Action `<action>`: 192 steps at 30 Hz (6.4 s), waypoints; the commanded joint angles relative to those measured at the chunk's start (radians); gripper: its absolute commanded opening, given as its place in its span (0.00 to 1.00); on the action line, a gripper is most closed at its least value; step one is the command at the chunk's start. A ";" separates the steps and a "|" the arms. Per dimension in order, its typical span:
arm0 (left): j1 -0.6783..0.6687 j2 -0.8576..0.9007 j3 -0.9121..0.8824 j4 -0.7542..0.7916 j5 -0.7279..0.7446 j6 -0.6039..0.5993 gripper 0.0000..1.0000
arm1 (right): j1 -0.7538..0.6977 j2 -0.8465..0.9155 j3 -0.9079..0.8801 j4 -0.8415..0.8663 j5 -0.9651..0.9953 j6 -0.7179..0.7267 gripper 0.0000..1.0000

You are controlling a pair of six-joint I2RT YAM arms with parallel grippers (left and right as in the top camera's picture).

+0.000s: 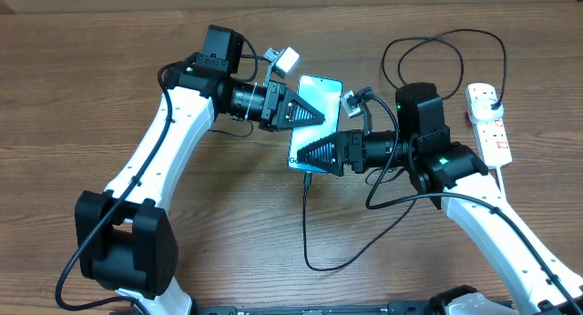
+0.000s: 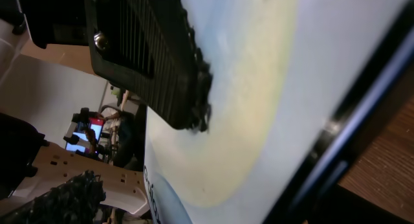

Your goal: Plug charger to phone and switch on socket

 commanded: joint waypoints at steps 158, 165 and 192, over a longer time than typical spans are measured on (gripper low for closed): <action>-0.018 -0.035 -0.001 0.189 0.129 -0.023 0.04 | 0.003 -0.003 0.013 0.132 -0.070 0.027 0.11; -0.018 -0.035 -0.001 0.189 0.085 -0.023 0.49 | 0.003 -0.003 0.013 0.135 -0.057 0.027 0.04; 0.223 -0.035 -0.001 -0.002 -0.562 -0.023 1.00 | 0.024 0.154 0.012 -0.048 0.343 0.089 0.04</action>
